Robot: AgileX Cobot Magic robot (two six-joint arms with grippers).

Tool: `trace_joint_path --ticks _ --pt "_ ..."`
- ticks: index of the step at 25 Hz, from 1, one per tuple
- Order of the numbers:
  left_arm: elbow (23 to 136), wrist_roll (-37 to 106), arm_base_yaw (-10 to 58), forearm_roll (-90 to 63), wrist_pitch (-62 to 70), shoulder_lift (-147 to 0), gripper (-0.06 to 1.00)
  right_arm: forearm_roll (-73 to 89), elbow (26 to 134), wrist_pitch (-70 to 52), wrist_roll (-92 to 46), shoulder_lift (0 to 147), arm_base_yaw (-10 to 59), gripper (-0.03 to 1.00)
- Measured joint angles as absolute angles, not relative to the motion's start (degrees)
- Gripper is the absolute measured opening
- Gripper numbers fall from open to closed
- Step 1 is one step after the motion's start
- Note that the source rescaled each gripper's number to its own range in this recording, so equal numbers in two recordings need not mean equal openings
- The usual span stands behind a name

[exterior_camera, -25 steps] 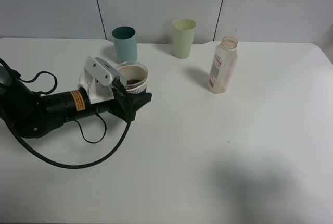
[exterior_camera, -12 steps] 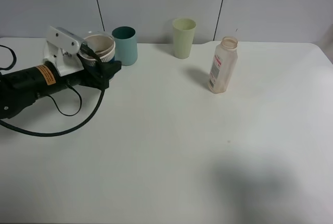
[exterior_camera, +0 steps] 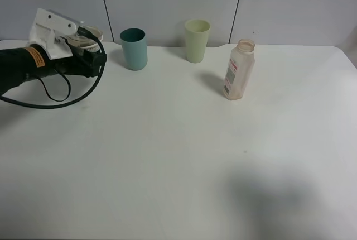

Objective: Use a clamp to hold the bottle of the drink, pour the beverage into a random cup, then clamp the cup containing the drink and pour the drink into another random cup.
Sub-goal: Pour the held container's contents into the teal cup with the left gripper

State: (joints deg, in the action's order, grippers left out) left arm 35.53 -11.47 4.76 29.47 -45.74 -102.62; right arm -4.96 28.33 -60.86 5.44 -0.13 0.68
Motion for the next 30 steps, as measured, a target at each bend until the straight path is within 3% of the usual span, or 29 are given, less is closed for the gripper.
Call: trace_joint_path --ticks 14,30 --pt "51.7 -11.9 4.7 29.8 -26.5 -102.6 0.01 -5.0 28.3 -60.9 5.4 -0.1 0.7 1.0" --pt "60.7 -11.4 4.6 25.4 -11.1 -106.2 0.01 -5.0 28.3 -60.9 5.4 -0.1 0.7 1.0"
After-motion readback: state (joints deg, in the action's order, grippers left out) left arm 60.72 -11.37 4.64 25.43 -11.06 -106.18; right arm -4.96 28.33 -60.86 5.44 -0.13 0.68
